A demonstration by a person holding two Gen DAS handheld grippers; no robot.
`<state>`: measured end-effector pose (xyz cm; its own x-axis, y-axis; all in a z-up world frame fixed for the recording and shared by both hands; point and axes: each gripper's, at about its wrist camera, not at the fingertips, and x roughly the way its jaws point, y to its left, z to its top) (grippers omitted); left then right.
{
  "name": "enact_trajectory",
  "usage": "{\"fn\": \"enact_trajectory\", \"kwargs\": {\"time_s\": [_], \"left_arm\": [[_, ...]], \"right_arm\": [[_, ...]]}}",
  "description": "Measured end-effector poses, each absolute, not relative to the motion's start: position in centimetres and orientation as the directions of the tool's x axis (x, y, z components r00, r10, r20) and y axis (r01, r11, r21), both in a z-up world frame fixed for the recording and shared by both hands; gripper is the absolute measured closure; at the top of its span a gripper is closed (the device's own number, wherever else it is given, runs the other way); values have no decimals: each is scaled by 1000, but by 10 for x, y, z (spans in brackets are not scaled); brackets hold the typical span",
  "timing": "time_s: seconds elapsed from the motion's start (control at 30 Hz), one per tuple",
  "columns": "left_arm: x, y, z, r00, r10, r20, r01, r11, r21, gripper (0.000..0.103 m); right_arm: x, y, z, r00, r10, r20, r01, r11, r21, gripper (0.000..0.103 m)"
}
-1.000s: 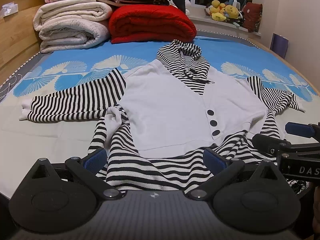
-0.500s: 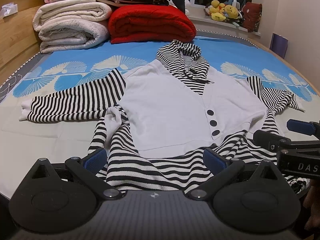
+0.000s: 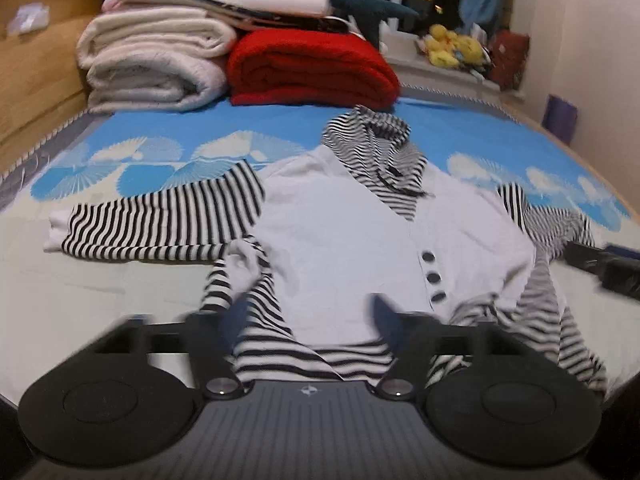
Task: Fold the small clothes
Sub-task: 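Grasp the striped hem with both grippers and lift it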
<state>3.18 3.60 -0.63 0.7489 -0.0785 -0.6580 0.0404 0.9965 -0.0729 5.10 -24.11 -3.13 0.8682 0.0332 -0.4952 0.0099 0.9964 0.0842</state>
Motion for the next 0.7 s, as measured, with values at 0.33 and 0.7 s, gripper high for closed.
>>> {"fn": "enact_trajectory", "kwargs": {"time_s": [0.33,0.7], "left_arm": [[93,129,-20,571,-254,-781,118,967,-228,79],[75,69,-63,258,-349,-901,402,887,-228,32]], "right_arm": [[91,-354,-28,747,198,-634,-126,980,157,70],[64,-274,-113,469,239,-850,-488,873,-24,56]]}}
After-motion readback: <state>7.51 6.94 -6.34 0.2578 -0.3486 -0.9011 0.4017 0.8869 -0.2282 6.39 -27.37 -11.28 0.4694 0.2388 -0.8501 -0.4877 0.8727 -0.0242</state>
